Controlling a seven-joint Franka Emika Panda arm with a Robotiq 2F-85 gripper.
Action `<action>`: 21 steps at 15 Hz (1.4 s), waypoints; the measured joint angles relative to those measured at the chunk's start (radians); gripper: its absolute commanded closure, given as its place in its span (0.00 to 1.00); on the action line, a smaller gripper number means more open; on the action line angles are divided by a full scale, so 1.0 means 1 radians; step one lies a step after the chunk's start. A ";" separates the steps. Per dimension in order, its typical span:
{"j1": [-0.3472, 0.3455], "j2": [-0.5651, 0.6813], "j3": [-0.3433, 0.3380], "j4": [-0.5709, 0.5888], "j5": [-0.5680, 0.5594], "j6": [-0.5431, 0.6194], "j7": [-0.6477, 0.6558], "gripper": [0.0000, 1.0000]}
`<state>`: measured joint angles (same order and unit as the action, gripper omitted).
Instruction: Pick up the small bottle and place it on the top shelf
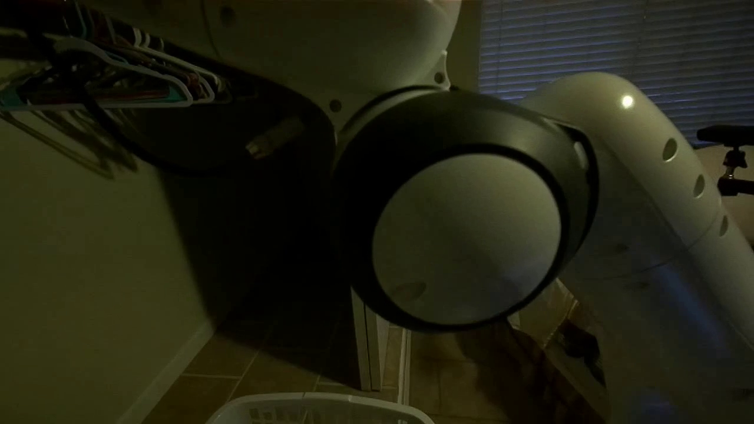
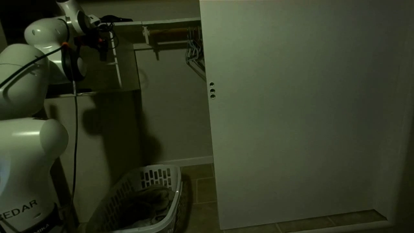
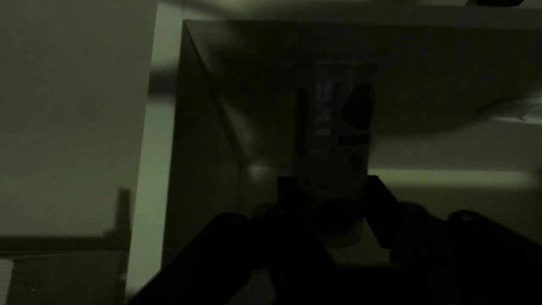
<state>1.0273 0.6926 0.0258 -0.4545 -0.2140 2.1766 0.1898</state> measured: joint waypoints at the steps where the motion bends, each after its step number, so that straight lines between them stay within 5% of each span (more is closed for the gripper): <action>1: -0.001 0.006 0.001 0.000 0.001 0.015 -0.002 0.81; 11: -0.005 0.049 0.002 0.000 0.005 0.154 -0.023 0.81; 21: -0.019 0.062 0.002 0.000 0.005 0.162 -0.025 0.81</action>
<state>1.0080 0.7543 0.0279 -0.4545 -0.2092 2.3386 0.1647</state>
